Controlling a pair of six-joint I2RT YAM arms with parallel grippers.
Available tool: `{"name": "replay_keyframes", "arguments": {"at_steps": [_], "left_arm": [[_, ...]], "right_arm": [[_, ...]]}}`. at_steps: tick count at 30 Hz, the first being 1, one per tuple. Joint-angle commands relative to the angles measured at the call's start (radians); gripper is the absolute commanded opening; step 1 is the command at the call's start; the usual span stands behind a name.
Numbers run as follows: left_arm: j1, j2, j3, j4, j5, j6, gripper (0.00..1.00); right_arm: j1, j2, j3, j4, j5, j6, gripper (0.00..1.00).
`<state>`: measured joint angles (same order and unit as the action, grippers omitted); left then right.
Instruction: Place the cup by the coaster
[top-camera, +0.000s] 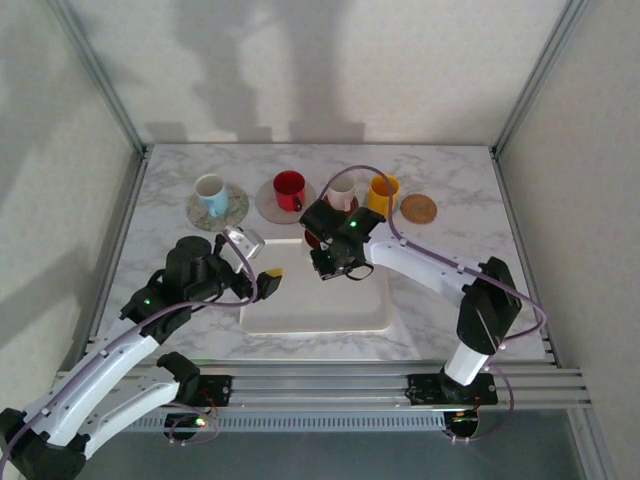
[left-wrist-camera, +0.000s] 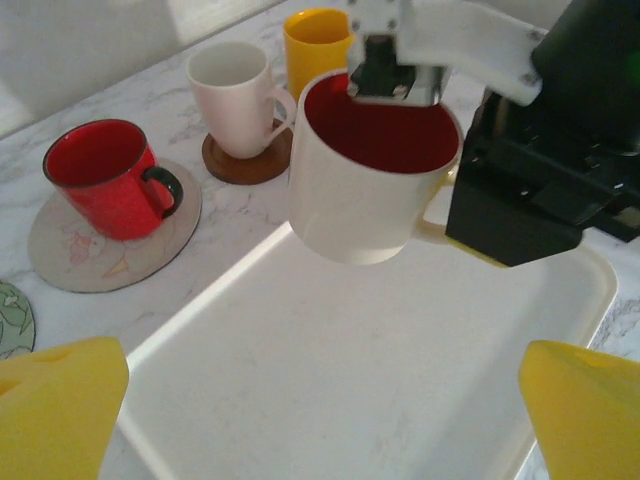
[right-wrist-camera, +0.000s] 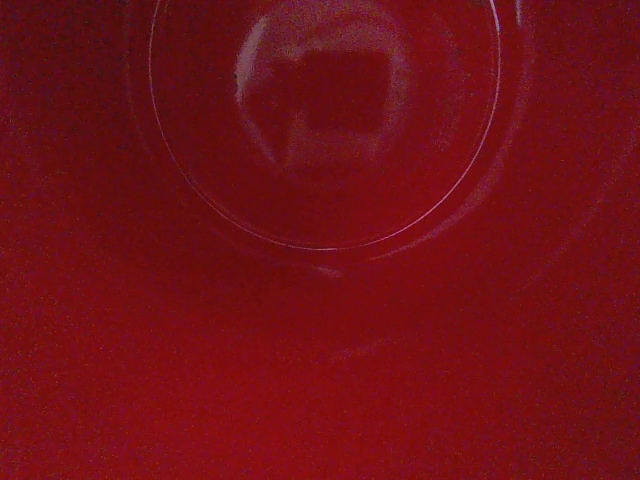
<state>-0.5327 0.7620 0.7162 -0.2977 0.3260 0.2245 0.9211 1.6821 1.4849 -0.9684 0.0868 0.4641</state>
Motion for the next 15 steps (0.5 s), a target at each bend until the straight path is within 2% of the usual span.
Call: {"name": "replay_keyframes", "arguments": {"at_steps": [1,7,15], "left_arm": [[0.000,0.025,0.042,0.067,0.035,-0.011,1.00],[-0.016,0.101,0.082,0.115,0.044,-0.002,1.00],[-0.050,0.194,0.117,0.165,0.058,0.017,1.00]], "right_arm": [[-0.003,-0.075,0.062,-0.024,0.045,-0.022,0.00],[-0.051,-0.142,0.065,-0.049,0.051,-0.039,0.00],[-0.163,-0.219,0.030,-0.084,0.067,-0.077,0.00]]}}
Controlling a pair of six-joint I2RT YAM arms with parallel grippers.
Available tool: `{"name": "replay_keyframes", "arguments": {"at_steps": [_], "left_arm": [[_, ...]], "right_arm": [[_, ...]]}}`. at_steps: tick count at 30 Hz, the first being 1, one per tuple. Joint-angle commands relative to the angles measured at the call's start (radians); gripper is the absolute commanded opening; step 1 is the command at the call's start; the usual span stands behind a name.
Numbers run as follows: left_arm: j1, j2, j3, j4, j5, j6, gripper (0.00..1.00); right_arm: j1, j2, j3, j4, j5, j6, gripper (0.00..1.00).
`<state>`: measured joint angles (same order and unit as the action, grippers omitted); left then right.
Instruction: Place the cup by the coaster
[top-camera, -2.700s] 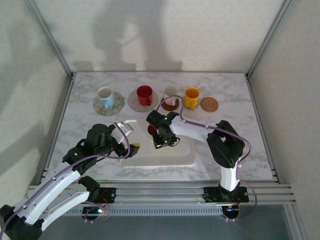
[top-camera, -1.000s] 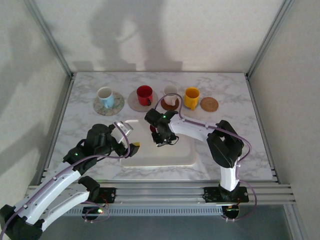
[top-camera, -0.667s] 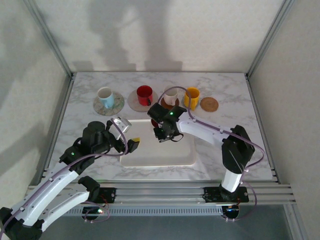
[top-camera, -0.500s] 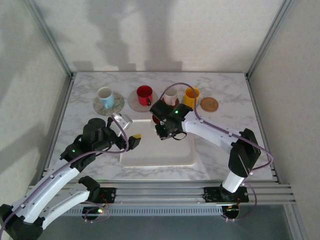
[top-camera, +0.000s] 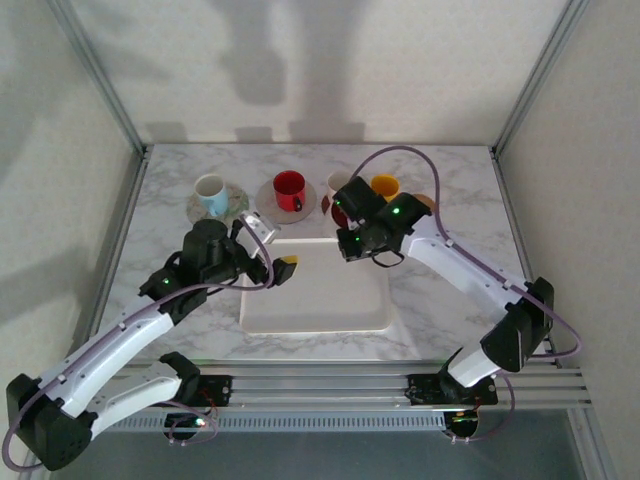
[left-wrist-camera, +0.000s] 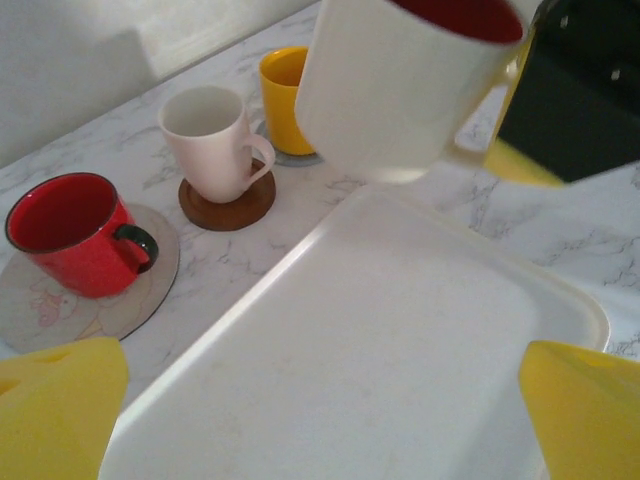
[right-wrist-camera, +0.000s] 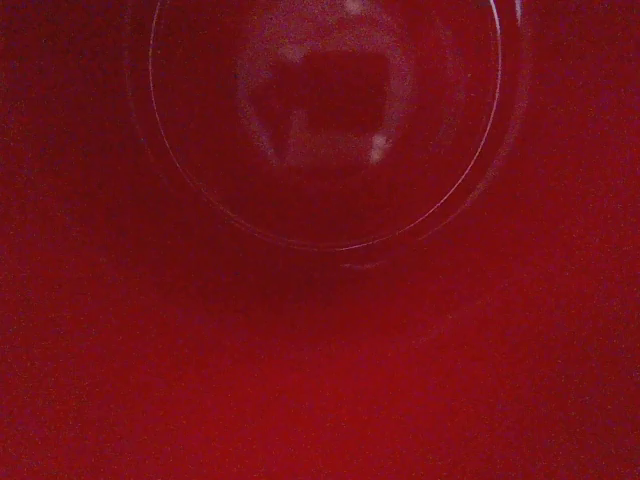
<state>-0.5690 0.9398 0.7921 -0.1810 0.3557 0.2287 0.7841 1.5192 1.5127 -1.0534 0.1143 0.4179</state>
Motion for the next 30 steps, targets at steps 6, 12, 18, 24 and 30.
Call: {"name": "replay_keyframes", "arguments": {"at_steps": [6,12,18,24,30], "left_arm": [[-0.029,0.094,0.077,0.078,0.042,0.030,0.99],[-0.031,0.187,0.126,0.084,0.080,0.060,1.00],[-0.037,0.253,0.139,0.149,0.088,0.046,1.00],[-0.052,0.308,0.147,0.194,0.094,0.032,1.00],[-0.058,0.346,0.145,0.251,0.083,0.014,1.00]], "right_arm": [[-0.126,-0.108,-0.036,-0.012,0.041,-0.060,0.00],[-0.242,-0.128,-0.060,-0.014,0.036,-0.075,0.00],[-0.341,-0.126,-0.072,-0.011,0.038,-0.106,0.00],[-0.455,-0.109,-0.098,0.015,0.005,-0.128,0.00],[-0.531,-0.063,-0.132,0.060,-0.025,-0.139,0.00]]}}
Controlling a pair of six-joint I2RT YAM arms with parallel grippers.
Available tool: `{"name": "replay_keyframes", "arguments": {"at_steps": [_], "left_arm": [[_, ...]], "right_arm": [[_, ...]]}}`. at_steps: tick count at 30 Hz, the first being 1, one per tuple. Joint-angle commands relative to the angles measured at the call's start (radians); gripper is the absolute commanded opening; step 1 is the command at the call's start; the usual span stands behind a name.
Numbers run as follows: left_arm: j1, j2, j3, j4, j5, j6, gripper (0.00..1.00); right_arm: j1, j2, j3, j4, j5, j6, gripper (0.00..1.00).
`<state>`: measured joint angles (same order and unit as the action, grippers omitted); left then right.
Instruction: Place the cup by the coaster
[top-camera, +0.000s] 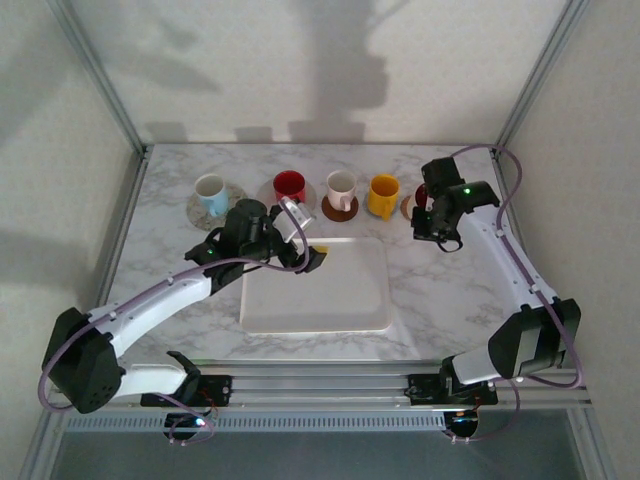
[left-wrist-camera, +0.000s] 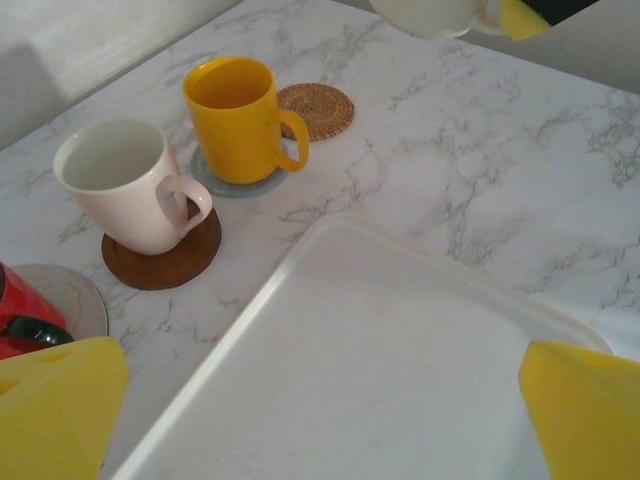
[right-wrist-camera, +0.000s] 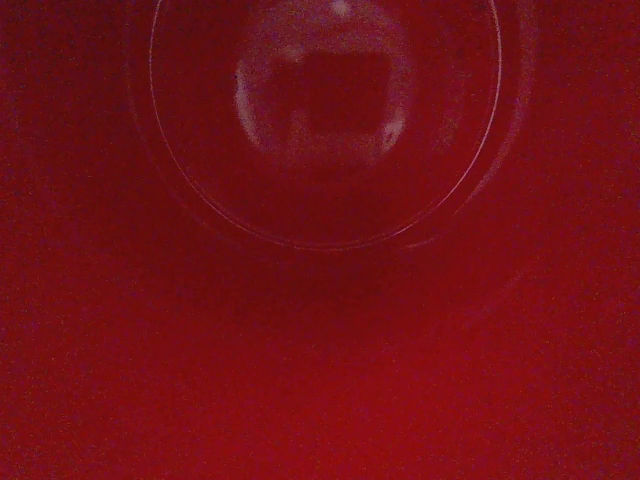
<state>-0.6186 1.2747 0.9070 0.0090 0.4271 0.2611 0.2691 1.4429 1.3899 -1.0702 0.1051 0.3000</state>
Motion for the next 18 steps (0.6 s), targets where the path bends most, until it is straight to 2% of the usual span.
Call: {"name": "replay_keyframes", "arguments": {"at_steps": [1,10,18], "left_arm": [[-0.009,0.017,0.028,0.072,0.009,-0.022,1.00],[-0.013,0.064,0.008,0.155,-0.011,-0.058,1.00],[-0.014,0.086,0.032,0.128,-0.026,-0.045,1.00]], "right_arm": [[-0.024,0.022,-0.016,0.088,-0.020,-0.023,0.00],[-0.094,0.156,-0.028,0.216,-0.033,-0.038,0.00],[-0.111,0.318,0.079,0.235,-0.025,-0.059,0.00]]}}
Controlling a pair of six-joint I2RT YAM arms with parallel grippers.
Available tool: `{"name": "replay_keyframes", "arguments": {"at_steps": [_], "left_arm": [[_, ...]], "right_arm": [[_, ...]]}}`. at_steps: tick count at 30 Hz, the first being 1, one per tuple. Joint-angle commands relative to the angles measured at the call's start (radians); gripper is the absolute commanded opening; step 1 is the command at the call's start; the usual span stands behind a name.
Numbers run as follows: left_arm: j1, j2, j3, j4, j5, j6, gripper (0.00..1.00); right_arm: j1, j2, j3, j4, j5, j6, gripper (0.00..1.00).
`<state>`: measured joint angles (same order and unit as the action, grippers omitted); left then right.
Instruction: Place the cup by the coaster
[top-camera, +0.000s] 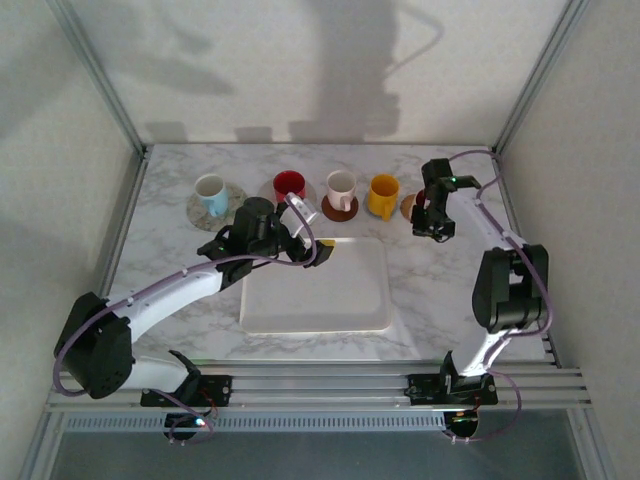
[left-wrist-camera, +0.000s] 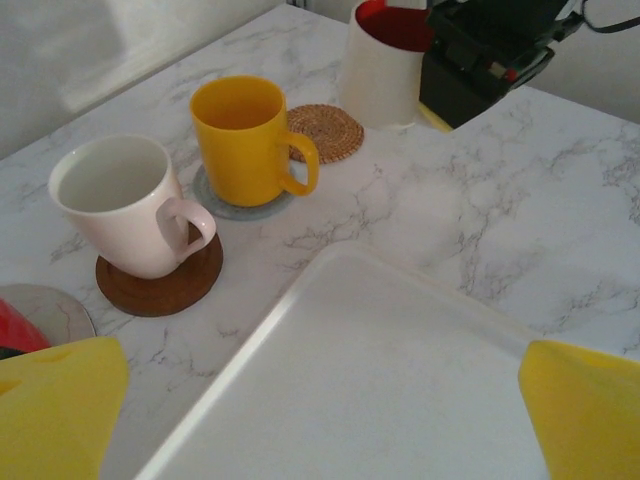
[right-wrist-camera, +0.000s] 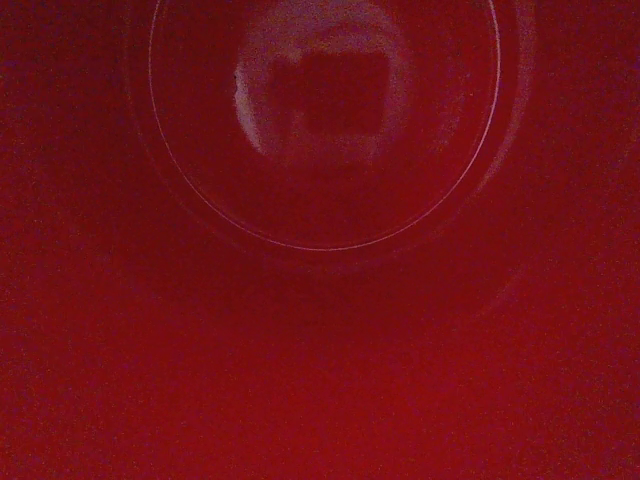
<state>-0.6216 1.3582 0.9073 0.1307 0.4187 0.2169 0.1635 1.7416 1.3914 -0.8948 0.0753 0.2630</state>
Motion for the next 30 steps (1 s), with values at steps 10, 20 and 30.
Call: {"name": "replay_keyframes", "arguments": {"at_steps": [10,20,30], "left_arm": [[-0.010,0.011,0.024,-0.004,-0.024,-0.017,1.00],[-0.019,0.029,0.036,0.009,-0.039,-0.031,1.00],[-0.024,0.002,0.012,-0.011,-0.058,-0.030,1.00]], "right_arm": [[-0.039,0.178,0.209,0.067,-0.001,-0.029,0.00],[-0.064,0.261,0.283,0.067,-0.023,-0.050,0.00],[-0.066,0.308,0.338,0.034,-0.037,-0.076,0.00]]}}
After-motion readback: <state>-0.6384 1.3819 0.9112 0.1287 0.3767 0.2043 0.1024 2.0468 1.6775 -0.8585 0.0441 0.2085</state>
